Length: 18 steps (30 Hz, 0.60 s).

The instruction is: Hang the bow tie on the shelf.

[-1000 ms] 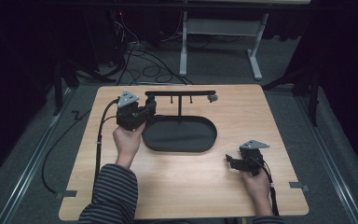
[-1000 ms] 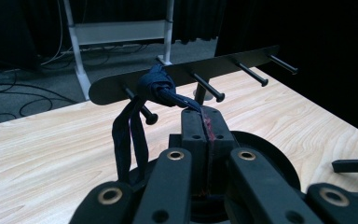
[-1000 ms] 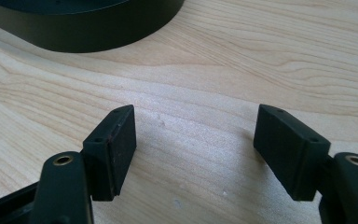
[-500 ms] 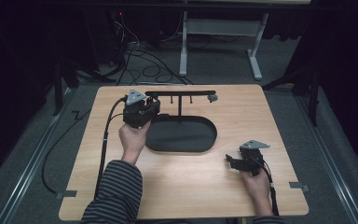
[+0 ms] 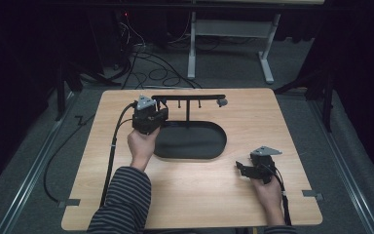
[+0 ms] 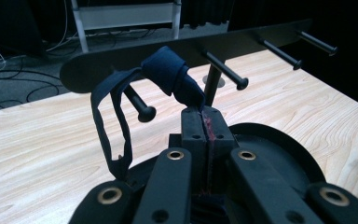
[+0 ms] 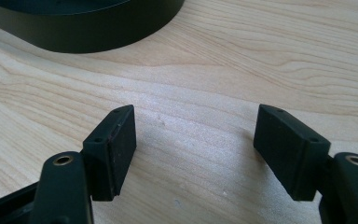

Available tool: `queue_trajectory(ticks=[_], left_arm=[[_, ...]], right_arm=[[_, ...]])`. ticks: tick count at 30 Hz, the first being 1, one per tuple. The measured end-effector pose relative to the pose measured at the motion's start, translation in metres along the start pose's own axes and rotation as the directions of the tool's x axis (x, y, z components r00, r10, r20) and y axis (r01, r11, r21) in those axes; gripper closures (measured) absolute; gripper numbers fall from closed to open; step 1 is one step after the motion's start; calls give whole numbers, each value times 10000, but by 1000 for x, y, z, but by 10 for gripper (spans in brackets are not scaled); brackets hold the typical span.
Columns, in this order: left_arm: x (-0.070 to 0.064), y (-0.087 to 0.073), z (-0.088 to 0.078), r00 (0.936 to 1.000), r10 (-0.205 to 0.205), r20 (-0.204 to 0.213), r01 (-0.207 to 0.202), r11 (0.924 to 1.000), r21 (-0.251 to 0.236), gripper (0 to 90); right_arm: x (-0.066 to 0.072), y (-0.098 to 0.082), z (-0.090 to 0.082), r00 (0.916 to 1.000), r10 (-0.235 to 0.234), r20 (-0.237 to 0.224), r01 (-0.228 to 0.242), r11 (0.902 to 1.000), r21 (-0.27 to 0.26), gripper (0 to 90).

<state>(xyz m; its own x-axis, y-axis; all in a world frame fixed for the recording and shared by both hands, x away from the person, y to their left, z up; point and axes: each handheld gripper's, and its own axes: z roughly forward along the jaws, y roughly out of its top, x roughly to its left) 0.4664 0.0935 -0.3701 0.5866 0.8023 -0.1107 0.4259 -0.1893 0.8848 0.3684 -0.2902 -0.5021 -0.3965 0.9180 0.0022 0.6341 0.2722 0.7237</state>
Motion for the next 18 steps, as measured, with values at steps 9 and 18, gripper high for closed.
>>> queue_trajectory(ticks=[9, 18], left_arm=[[4, -6, 3, 9998, -179, 36, 178, 9997, 193, 868], [4, -11, -4, 9999, -128, 84, 128, 9999, 110, 775]], right_arm=[[0, 0, 0, 10000, 11, -2, -11, 10000, 10, 311], [0, 0, 0, 10000, 19, 22, -19, 10000, 21, 312]])
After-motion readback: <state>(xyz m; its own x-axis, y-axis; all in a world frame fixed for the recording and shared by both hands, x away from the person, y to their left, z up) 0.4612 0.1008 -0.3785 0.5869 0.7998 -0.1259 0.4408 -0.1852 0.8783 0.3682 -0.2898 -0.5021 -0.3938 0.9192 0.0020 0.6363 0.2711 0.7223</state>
